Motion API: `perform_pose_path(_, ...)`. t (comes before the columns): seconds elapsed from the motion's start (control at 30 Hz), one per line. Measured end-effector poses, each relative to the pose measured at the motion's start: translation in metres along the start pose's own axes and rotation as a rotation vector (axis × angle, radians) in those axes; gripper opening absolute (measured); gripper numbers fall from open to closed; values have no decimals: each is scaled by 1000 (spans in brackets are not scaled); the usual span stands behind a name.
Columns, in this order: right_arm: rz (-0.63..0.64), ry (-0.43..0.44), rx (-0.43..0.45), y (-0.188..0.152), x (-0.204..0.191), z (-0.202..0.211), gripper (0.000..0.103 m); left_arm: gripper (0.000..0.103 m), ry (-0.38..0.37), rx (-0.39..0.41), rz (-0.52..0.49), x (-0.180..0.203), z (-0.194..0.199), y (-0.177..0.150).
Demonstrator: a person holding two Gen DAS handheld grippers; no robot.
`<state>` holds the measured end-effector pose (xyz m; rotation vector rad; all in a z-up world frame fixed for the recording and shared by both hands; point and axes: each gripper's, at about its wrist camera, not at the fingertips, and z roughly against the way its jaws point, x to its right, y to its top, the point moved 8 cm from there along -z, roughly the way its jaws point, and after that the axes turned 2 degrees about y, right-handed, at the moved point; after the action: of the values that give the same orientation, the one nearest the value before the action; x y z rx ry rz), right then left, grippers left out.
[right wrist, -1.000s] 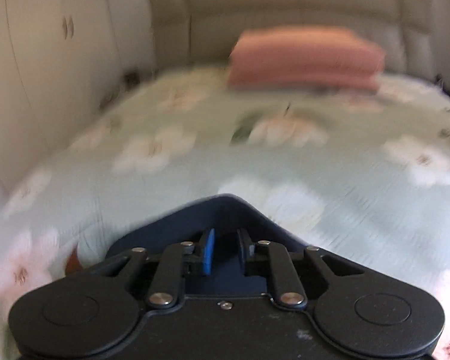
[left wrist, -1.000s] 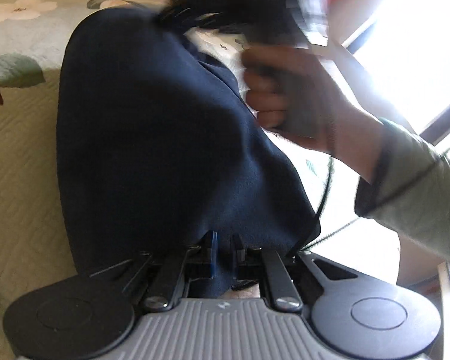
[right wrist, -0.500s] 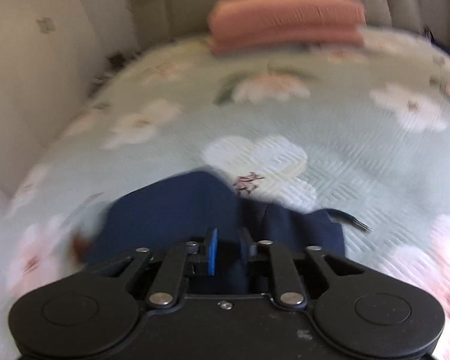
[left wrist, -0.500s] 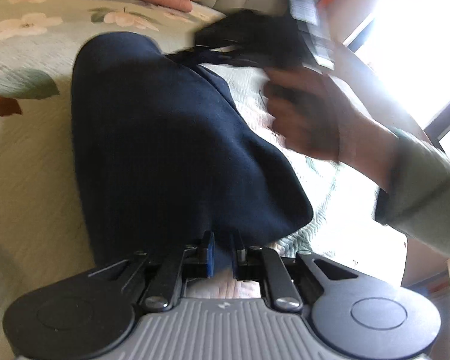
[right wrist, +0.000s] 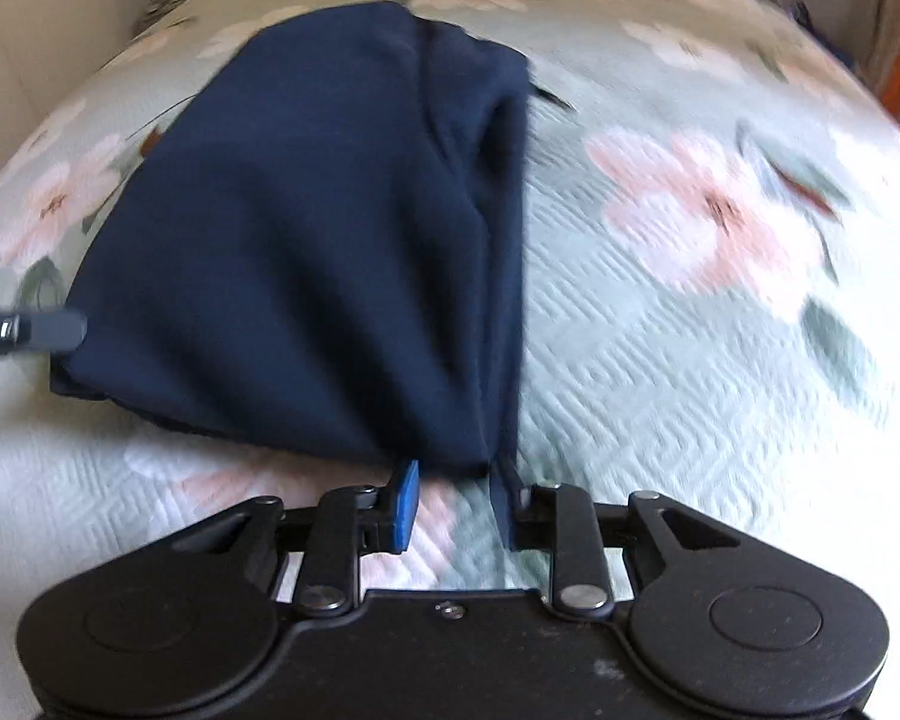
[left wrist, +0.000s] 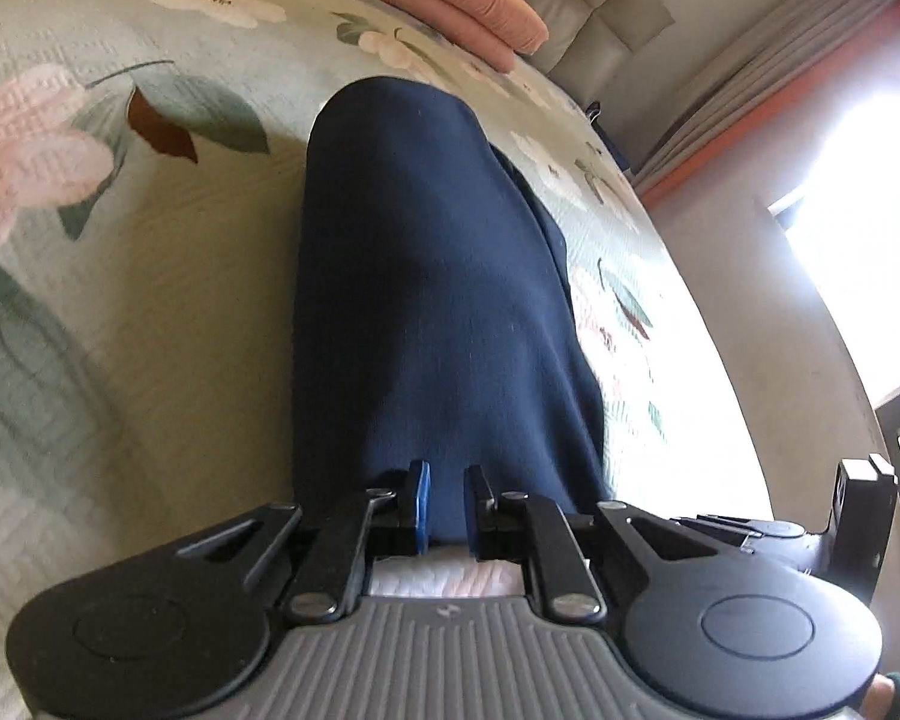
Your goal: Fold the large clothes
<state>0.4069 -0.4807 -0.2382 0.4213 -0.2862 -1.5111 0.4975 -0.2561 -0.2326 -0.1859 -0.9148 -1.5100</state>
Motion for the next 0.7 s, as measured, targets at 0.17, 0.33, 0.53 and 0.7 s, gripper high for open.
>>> perform_pose_path(0.17, -112, 4, 101, 24, 24, 19, 93, 28, 24, 12, -36, 10, 17, 3)
perform_pose_path(0.33, -154, 94, 220, 77, 28, 7, 96, 68, 89, 111, -27, 8, 27, 42)
perform_pose_path(0.53, -195, 192, 227, 128, 27, -22, 96, 74, 159, 142, 14, -3, 9, 87)
perform_pose_path(0.7, -209, 229, 201, 133, 35, -36, 97, 75, 157, 97, -15, 2, -20, 102)
